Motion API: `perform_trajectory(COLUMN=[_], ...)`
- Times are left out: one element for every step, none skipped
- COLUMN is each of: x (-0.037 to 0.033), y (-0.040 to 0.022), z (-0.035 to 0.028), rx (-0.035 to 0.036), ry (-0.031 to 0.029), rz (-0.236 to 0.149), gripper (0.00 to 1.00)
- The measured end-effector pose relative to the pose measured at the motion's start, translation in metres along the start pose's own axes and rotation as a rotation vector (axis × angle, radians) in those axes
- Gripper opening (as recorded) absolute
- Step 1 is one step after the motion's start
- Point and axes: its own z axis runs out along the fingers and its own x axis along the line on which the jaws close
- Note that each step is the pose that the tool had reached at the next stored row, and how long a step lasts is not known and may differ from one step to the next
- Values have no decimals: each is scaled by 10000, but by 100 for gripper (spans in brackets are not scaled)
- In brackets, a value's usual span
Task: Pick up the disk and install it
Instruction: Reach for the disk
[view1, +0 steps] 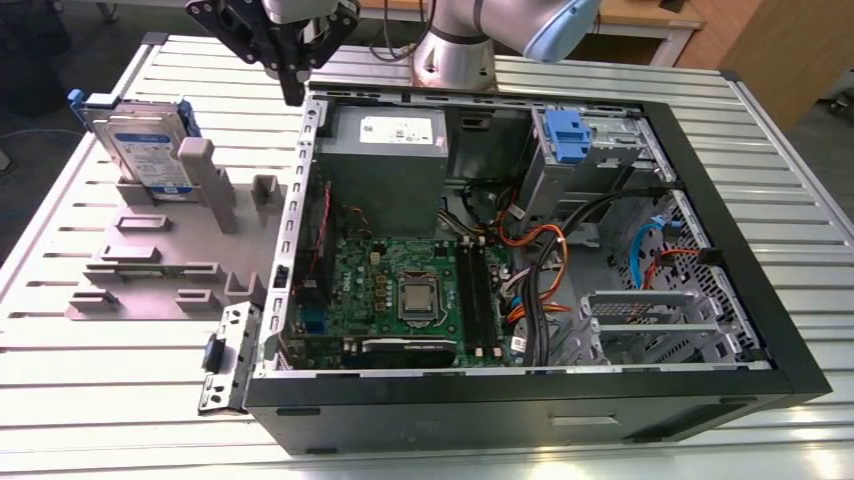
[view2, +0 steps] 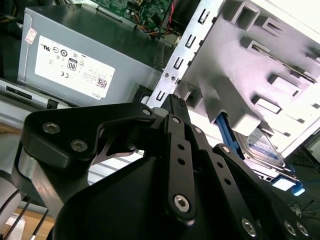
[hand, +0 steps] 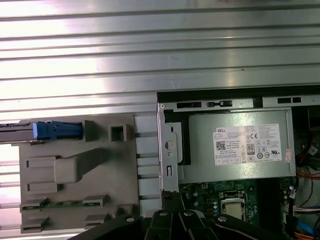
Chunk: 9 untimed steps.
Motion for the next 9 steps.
perform_trajectory(x=[16, 17, 19, 21, 23, 25, 26, 28, 30], y=[-1, -2, -2, -2, -2, -2, -2, -3, -3], z=[9, 9, 9, 9, 10, 10, 10, 11, 11], rx=[-1, 0, -1, 0, -1, 0, 0, 0, 0], ry=[1, 2, 3, 2, 2, 3, 3, 3, 3], rz=[1, 1, 1, 1, 1, 1, 0, 1, 1], gripper=[11, 11, 11, 11, 11, 11, 11, 11, 11])
